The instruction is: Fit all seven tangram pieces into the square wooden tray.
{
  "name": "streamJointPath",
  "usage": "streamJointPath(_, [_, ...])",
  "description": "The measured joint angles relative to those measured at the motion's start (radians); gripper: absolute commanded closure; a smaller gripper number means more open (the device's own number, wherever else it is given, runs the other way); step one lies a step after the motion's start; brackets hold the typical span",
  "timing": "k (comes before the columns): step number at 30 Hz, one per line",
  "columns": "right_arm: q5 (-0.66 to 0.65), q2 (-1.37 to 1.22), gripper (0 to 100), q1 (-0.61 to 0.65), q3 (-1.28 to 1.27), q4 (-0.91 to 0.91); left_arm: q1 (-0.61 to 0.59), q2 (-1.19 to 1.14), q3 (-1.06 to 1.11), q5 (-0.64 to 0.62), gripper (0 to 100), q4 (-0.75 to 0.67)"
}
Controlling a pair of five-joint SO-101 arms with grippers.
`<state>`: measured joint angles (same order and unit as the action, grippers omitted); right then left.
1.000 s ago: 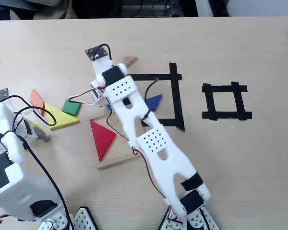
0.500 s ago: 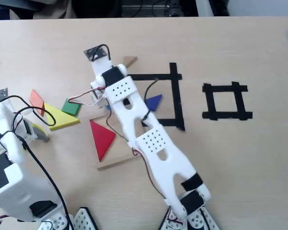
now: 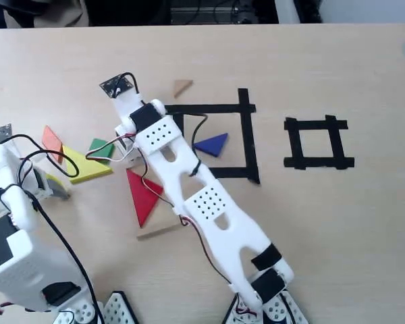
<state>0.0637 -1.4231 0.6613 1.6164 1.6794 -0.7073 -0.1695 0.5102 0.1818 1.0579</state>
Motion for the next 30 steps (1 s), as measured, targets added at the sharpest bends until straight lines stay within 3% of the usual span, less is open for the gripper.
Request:
streamJointPath(6, [0.0, 0.0, 83.3, -0.008, 0.0, 0.0, 0.0, 0.0, 0.0, 0.0, 72, 0.0])
streamJointPath(30, [0.0, 0.002, 86.8, -0.028, 0.014, 0.048, 0.0, 0.0, 0.0, 0.0, 72, 0.0])
